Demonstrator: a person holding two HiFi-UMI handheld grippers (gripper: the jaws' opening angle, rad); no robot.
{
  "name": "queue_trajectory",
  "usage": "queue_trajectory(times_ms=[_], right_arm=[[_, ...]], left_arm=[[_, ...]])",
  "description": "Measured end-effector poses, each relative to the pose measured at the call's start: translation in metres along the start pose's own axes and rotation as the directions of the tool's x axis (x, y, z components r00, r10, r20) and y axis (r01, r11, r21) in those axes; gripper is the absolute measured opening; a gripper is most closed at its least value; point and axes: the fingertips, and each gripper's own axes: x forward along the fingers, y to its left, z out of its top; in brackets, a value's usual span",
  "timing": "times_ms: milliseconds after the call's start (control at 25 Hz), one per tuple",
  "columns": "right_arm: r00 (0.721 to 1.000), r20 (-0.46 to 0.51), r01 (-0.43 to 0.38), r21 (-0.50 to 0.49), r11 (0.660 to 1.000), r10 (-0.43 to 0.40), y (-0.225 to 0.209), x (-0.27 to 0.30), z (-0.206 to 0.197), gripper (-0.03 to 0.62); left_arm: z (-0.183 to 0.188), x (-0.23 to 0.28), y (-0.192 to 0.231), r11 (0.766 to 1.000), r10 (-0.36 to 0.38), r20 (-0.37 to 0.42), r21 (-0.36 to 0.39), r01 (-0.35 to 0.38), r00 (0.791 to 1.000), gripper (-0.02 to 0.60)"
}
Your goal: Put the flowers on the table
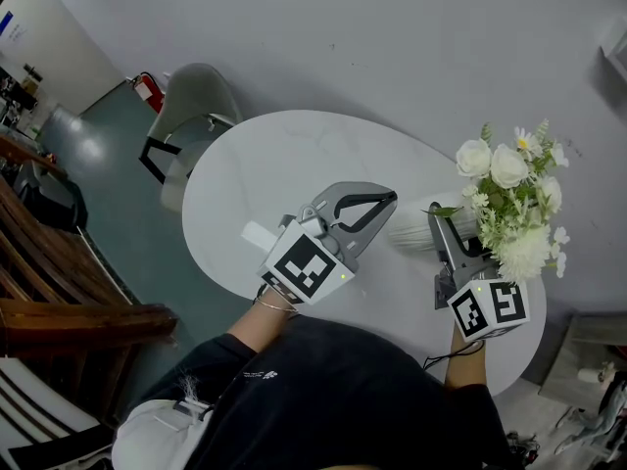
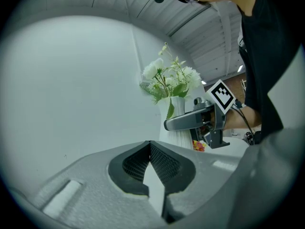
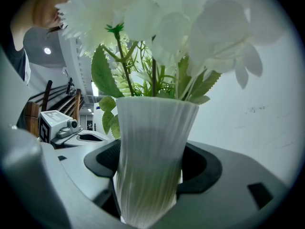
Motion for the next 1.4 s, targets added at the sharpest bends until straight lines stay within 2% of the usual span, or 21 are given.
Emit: queue_trajectory(times_ms=[160, 400, 560, 800, 1400], right_arm=[[1.0, 0.0, 0.001, -0.013, 1.0, -0.001, -0.007, -0.001, -0.002, 0.365], [0.998, 0.013, -0.053, 0.004, 0.999, 0.053, -0.001, 0.003, -0.006, 0.365], [0.999, -0.011, -0.045, -0.013, 0.999, 0.045, 0.0, 0.015, -0.003, 0.365], [0.997, -0.016, -0.071, -0.012, 0.997, 0.071, -0.002, 0.014, -0.006, 0.365], [0.999, -0.026, -0.03, -0.027, 0.999, 0.029, -0.003, 0.014, -0.004, 0.365]], left_arm=[[-0.002, 0.005, -0.003, 1.0, 0.003, -0.01, 0.001, -0.003, 1.0, -0.002], [-0.005, 0.001, -0.005, 1.0, 0.025, -0.022, 0.011, -0.025, 0.999, -0.002], [-0.004, -0.005, 0.007, 0.999, 0.047, -0.035, 0.005, -0.047, 0.998, -0.002], [-0.007, -0.003, 0.002, 0.998, 0.061, -0.052, -0.006, -0.061, 0.997, -0.002], [-0.008, -0.004, 0.007, 0.999, 0.045, -0.03, -0.019, -0.046, 0.999, -0.002]])
